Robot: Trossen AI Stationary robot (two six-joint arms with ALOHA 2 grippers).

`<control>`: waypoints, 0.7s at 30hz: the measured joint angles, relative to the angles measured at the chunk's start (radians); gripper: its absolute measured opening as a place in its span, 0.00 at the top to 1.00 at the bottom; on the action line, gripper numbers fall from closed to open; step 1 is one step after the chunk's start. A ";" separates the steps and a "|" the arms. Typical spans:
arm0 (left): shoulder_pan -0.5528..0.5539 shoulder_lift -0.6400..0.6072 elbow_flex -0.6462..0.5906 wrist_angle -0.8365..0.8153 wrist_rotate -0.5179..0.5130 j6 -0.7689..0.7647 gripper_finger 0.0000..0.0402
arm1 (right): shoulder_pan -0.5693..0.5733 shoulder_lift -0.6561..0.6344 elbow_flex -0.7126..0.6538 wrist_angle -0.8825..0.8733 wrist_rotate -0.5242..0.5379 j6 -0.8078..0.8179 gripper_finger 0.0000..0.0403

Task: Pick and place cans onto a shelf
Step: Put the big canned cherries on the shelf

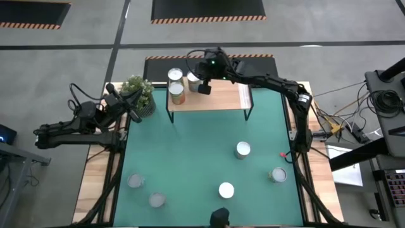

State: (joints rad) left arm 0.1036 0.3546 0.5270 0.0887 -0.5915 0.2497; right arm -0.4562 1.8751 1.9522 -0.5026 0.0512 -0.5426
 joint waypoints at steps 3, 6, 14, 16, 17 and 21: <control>0.000 0.000 0.000 0.000 0.000 0.001 1.00 | 0.005 -0.004 0.025 -0.066 -0.008 0.014 0.98; 0.000 0.000 0.000 0.000 0.000 0.001 1.00 | 0.006 -0.005 0.026 -0.115 -0.113 0.041 0.98; 0.000 0.000 0.000 0.000 0.000 0.005 1.00 | 0.004 -0.003 -0.033 -0.169 -0.235 0.033 0.98; 0.000 0.000 0.000 0.000 0.000 0.005 1.00 | -0.004 -0.002 -0.054 -0.144 -0.232 0.033 0.98; 0.000 0.000 0.000 0.000 0.000 0.004 1.00 | -0.008 -0.001 -0.057 -0.147 -0.220 0.033 0.98; 0.000 0.000 0.000 0.000 0.000 0.005 1.00 | -0.014 -0.003 -0.059 -0.143 -0.088 0.027 0.98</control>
State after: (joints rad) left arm 0.1036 0.3546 0.5270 0.0887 -0.5911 0.2543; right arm -0.4704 1.8719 1.8931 -0.6453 -0.0364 -0.5160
